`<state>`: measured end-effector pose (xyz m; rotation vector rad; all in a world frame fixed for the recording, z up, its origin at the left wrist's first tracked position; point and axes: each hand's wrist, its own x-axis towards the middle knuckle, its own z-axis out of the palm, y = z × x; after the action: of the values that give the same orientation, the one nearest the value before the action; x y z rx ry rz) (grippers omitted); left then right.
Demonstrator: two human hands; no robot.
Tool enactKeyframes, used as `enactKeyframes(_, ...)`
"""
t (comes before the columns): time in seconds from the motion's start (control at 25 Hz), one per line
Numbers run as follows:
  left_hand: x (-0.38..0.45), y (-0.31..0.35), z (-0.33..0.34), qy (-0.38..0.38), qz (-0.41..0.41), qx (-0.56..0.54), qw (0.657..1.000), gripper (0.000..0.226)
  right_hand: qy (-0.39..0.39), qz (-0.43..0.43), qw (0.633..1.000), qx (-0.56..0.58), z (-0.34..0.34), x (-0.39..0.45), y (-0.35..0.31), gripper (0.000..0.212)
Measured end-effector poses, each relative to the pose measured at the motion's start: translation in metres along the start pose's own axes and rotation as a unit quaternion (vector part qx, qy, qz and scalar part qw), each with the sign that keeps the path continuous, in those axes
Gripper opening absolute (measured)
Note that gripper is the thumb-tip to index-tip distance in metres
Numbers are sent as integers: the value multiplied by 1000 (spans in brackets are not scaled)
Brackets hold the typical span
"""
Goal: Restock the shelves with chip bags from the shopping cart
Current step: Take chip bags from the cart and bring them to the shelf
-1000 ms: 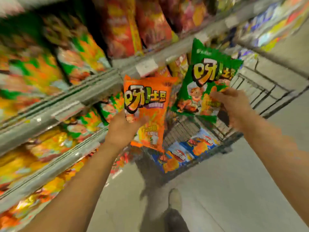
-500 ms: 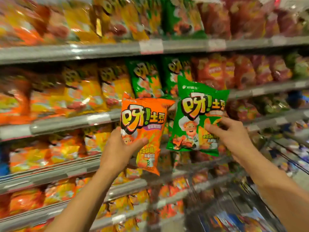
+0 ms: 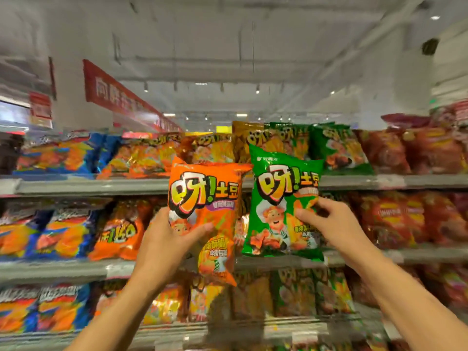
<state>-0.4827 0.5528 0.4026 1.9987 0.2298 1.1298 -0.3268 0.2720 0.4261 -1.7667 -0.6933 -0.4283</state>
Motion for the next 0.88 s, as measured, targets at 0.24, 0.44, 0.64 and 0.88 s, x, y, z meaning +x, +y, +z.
enactKeyframes(0.24, 69, 42, 44, 3, 36, -64, 997, 56, 88, -24, 996, 7, -44, 110, -23, 17)
enactKeyframes(0.44, 119, 57, 102, 1, 70, -105, 992, 53, 104, -19, 994, 33, -93, 213, -17, 11)
enactKeyframes(0.64, 164, 67, 144, 10, 95, -74, 993, 42, -29, 65, 997, 34, -103, 289, 12, 16)
enactKeyframes(0.88, 199, 79, 173, -5, 87, -91, 992, 13, 14, 20, 973, -230, -70, 332, 42, 13)
